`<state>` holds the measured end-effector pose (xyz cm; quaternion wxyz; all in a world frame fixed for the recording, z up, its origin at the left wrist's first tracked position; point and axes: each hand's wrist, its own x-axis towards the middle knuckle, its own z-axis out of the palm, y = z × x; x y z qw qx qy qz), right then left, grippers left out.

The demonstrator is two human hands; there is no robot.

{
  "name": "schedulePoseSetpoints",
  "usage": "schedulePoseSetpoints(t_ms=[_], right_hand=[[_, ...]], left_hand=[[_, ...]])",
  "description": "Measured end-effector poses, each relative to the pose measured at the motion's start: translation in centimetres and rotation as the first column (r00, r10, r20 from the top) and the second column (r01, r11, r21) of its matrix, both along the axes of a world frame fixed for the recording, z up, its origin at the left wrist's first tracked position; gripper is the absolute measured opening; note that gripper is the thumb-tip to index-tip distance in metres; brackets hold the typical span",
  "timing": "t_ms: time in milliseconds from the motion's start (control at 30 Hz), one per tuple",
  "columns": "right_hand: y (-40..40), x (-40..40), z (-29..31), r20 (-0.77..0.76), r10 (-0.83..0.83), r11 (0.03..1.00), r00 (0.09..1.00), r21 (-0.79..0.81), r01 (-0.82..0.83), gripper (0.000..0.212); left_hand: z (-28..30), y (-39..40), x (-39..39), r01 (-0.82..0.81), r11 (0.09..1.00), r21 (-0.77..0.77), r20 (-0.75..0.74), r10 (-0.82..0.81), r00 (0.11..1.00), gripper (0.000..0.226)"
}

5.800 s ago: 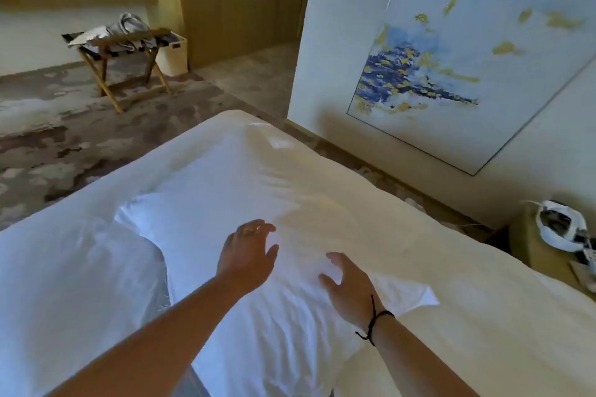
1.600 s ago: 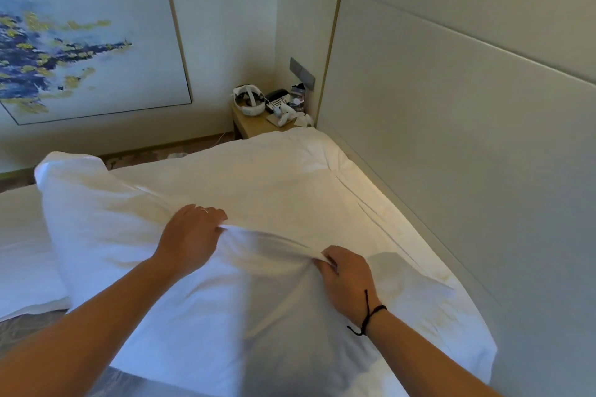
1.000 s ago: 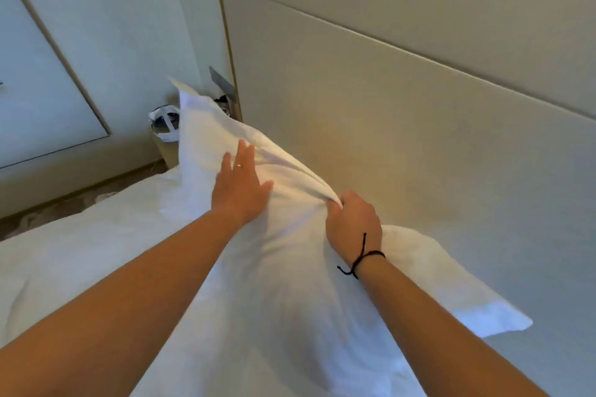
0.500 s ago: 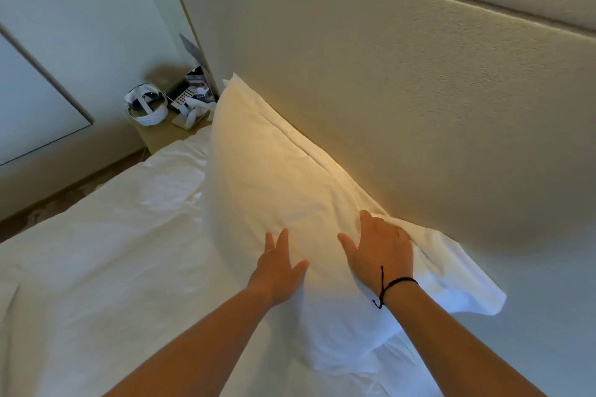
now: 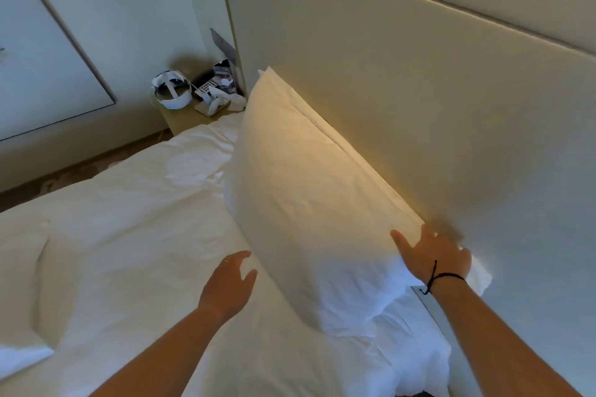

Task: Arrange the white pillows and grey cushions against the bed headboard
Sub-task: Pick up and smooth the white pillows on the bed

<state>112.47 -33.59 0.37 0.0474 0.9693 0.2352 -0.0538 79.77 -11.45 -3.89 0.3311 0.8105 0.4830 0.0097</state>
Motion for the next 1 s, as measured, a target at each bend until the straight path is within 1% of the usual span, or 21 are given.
schedulePoseSetpoints(t_ms=[67, 133, 200, 267, 367, 433, 500, 600, 700, 833, 1000], right_hand=[[-0.4, -1.1, 0.8, 0.012, 0.0, 0.998, 1.0, -0.062, 0.001, 0.086], [0.6, -3.8, 2.2, 0.082, 0.074, 0.995, 0.994, -0.078, -0.067, 0.077], [2.5, -8.2, 3.4, 0.087, 0.205, 0.979, 0.975, -0.031, -0.203, 0.071], [4.6, -14.1, 4.2, 0.016, 0.352, 0.935, 0.936, 0.047, -0.353, 0.071], [7.4, -24.2, 4.3, -0.114, 0.538, 0.838, 0.835, 0.179, -0.515, 0.07], [8.6, -31.0, 3.8, -0.218, 0.649, 0.757, 0.729, 0.271, -0.594, 0.069], [9.1, -37.1, 2.9, -0.285, 0.723, 0.69, 0.629, 0.326, -0.646, 0.067], [9.7, -44.0, 1.7, -0.322, 0.782, 0.622, 0.534, 0.346, -0.702, 0.063], [10.5, -48.8, 1.2, -0.374, 0.818, 0.562, 0.437, 0.361, -0.744, 0.054], [11.9, -52.7, 1.1, -0.413, 0.845, 0.508, 0.338, 0.425, -0.75, 0.041], [14.7, -56.4, -0.4, -0.427, 0.874, 0.429, 0.231, 0.456, -0.779, 0.035]], left_hand=[[0.1, 0.0, -3.6, -0.043, 0.999, 0.008, -0.012, 0.043, 0.999, 0.044], [0.4, -0.5, -6.7, -0.067, 0.998, 0.015, 0.015, 0.067, 0.998, 0.044], [0.7, -1.2, -9.4, -0.092, 0.996, 0.018, 0.058, 0.091, 0.994, 0.043], [1.1, -1.9, -12.2, -0.133, 0.991, 0.01, 0.102, 0.132, 0.986, 0.042], [1.6, -3.0, -16.7, -0.195, 0.981, -0.008, 0.164, 0.194, 0.967, 0.039], [1.6, -3.9, -20.3, -0.254, 0.966, -0.037, 0.202, 0.256, 0.945, 0.036], [1.4, -4.9, -24.2, -0.339, 0.938, -0.078, 0.22, 0.348, 0.911, 0.032], [0.7, -6.4, -30.4, -0.468, 0.878, -0.104, 0.209, 0.479, 0.852, 0.027], [0.0, -8.0, -36.5, -0.584, 0.804, -0.115, 0.189, 0.595, 0.781, 0.025], [-0.3, -9.1, -42.8, -0.717, 0.689, -0.104, 0.151, 0.724, 0.673, 0.024], [0.5, -10.1, -47.6, -0.815, 0.577, -0.054, 0.133, 0.813, 0.567, 0.025]])
